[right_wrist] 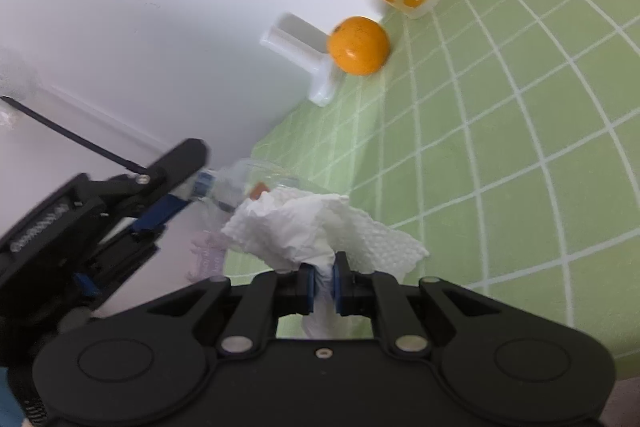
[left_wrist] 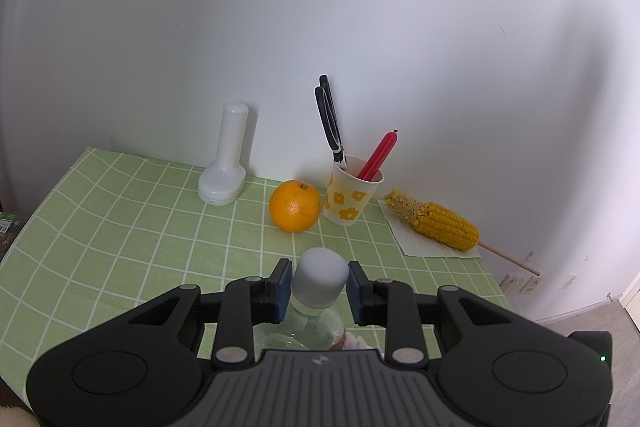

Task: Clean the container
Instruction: 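Keep wiping the bottle body with the towel in the right tool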

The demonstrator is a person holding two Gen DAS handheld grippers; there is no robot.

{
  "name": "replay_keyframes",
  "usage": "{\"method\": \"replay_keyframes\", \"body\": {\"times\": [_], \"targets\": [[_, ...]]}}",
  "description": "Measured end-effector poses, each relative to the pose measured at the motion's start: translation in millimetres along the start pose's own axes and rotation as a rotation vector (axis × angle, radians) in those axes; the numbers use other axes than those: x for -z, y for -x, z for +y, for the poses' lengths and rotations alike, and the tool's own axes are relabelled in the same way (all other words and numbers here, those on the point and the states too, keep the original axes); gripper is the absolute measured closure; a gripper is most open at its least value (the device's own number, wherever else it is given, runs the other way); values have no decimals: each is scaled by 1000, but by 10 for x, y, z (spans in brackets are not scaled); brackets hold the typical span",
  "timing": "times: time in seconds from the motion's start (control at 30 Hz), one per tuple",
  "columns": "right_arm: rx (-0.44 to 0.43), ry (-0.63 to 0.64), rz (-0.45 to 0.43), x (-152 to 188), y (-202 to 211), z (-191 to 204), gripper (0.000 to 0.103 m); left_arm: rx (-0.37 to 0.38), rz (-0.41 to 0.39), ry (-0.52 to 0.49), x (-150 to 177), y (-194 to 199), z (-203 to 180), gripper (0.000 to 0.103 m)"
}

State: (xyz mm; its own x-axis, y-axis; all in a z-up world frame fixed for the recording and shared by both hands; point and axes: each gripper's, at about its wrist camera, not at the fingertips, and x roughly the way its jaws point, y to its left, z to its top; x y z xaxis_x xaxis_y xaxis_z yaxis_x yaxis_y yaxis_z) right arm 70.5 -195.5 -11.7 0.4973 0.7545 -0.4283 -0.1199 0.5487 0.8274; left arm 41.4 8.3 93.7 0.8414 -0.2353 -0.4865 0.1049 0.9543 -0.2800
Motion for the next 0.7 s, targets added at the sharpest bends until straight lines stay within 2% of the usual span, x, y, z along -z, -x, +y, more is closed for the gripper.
{"method": "replay_keyframes", "body": {"times": [0.23,0.37,0.53,0.7], "targets": [[49,-27,-31,-81,-34,-122,94,1,-3,0,8,2,2,72],[41,-61,-47,-190,-81,-161,93,5,-5,3,11,3,15,72],[-15,-130,-67,-301,-94,-162,93,7,-8,0,19,5,15,72],[-127,-177,-90,-434,-75,-92,93,13,-13,4,29,16,28,72]]}}
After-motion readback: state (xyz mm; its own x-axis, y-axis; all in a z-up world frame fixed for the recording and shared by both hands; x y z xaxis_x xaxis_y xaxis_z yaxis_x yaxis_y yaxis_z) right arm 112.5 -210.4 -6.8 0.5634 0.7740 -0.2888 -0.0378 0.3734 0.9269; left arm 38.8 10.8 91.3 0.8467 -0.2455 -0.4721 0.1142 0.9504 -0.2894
